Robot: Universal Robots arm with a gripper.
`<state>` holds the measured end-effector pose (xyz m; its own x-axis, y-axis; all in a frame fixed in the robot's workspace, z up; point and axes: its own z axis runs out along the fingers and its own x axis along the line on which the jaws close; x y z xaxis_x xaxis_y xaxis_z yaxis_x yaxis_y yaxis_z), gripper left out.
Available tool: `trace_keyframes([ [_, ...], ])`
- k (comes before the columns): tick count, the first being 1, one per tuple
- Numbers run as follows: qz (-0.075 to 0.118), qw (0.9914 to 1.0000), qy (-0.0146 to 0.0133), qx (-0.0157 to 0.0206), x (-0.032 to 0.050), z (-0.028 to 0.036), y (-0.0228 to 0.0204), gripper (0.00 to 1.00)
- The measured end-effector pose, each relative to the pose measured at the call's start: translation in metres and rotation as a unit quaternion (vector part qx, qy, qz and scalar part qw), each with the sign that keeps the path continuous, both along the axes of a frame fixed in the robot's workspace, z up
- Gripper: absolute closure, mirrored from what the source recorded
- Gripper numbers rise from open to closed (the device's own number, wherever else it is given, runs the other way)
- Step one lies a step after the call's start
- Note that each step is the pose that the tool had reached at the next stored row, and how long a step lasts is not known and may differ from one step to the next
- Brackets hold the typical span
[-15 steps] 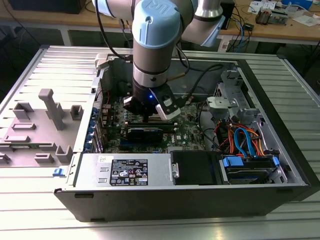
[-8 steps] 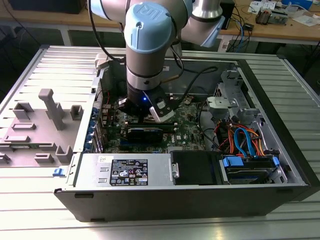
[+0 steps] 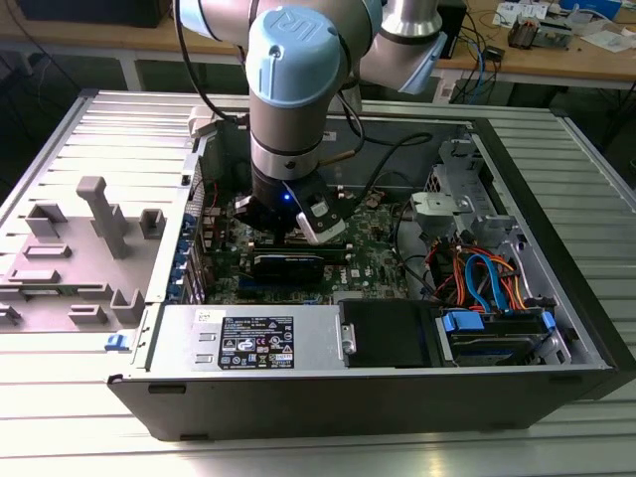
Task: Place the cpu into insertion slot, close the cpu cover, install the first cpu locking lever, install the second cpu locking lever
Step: 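Install the second cpu locking lever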
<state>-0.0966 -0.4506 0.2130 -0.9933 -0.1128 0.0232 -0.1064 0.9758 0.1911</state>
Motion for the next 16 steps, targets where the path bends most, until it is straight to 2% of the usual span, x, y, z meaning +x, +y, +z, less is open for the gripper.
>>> trace_keyframes([
  [7, 0.0, 0.99999, 0.0, 0.0043, -0.0022, -0.0012, 0.0, 0.89],
  [12, -0.001, 0.99994, 0.0, 0.0109, -0.0023, -0.0048, 0.0003, 0.89],
  [15, -0.001, 0.99991, 0.0, 0.0135, -0.0024, -0.007, 0.0003, 0.89],
  [16, -0.001, 0.99988, 0.0, 0.0157, -0.0025, -0.0074, 0.0003, 0.89],
])
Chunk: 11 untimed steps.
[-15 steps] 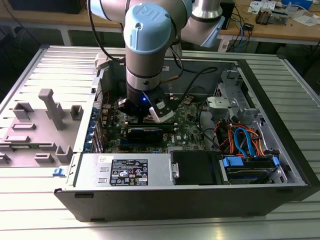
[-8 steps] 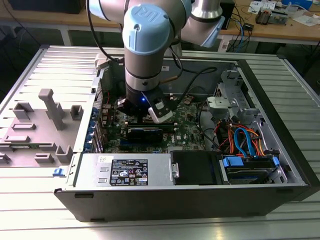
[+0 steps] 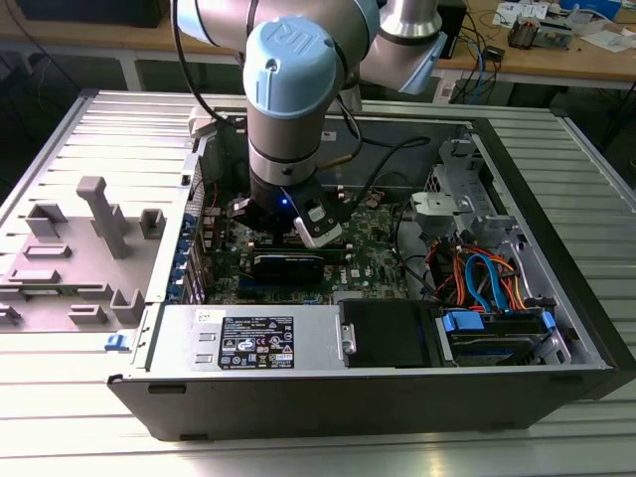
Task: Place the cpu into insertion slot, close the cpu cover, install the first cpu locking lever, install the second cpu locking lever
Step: 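Install the second cpu locking lever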
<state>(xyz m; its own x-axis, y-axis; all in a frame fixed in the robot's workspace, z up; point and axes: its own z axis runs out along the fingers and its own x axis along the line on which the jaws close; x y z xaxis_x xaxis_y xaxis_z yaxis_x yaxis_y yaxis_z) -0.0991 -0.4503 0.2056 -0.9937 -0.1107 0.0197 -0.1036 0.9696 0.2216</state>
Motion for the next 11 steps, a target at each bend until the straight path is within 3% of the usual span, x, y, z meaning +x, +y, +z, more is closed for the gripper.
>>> trace_keyframes([
  [11, 0.0, 0.99982, 0.0, 0.019, -0.0016, -0.0043, 0.0001, 0.89],
])
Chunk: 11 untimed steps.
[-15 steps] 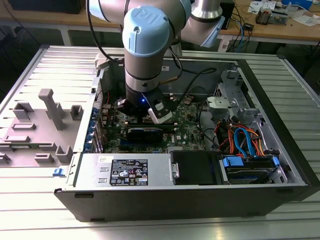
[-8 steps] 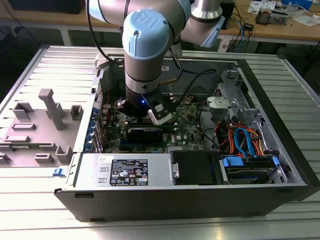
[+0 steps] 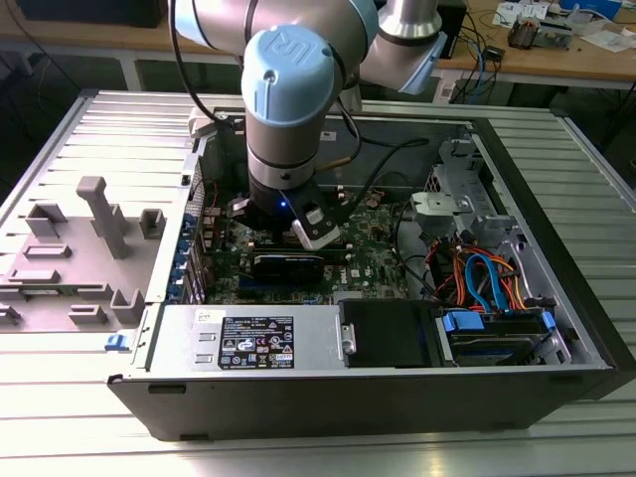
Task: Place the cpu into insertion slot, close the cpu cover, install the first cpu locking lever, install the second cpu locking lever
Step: 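Install the second cpu locking lever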
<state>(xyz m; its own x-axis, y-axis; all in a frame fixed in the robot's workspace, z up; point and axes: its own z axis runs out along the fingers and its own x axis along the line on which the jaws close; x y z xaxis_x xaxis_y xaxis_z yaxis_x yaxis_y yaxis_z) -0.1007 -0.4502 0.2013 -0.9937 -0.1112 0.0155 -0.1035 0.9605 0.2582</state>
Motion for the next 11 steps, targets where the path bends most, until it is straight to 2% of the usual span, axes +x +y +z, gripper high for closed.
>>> trace_keyframes([
  [2, 0.0, 1.0, 0.0, 0.0029, -0.0005, -0.0006, 0.0002, 0.89],
  [5, 0.0, 1.0, 0.0001, 0.0031, -0.0009, -0.0008, 0.0004, 0.89],
  [11, -0.001, 0.99999, -0.0002, 0.0038, -0.0008, -0.0029, 0.0032, 0.89],
])
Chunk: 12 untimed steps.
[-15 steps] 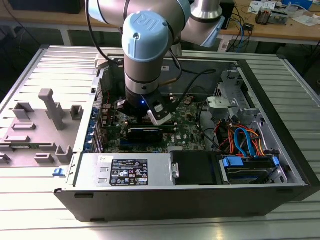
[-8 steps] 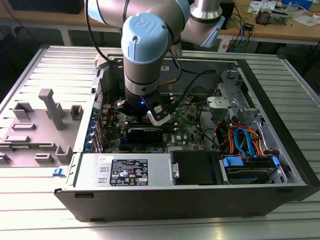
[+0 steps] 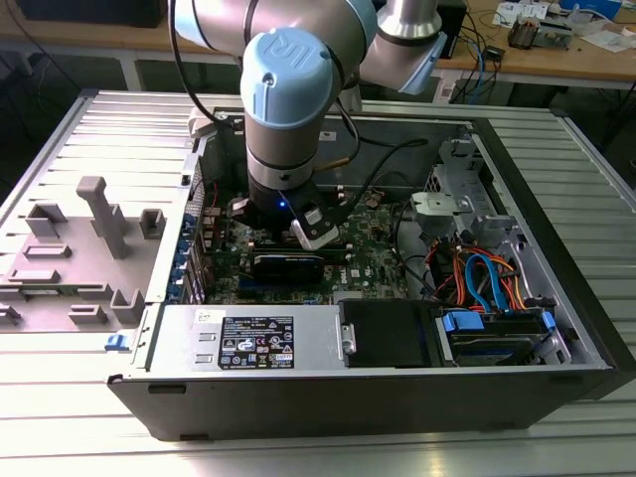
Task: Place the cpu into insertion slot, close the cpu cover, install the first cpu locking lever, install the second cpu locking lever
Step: 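Install the second cpu locking lever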
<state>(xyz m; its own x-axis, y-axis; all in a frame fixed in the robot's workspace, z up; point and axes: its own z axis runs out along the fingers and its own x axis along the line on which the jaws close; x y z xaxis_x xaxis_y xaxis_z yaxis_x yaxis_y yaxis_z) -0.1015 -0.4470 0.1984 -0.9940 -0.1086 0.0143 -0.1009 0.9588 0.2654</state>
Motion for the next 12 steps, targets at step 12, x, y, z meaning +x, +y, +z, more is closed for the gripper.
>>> trace_keyframes([
  [12, 0.0, 0.99999, 0.0005, -0.0037, -0.0011, 0.0188, 0.0004, 0.89],
])
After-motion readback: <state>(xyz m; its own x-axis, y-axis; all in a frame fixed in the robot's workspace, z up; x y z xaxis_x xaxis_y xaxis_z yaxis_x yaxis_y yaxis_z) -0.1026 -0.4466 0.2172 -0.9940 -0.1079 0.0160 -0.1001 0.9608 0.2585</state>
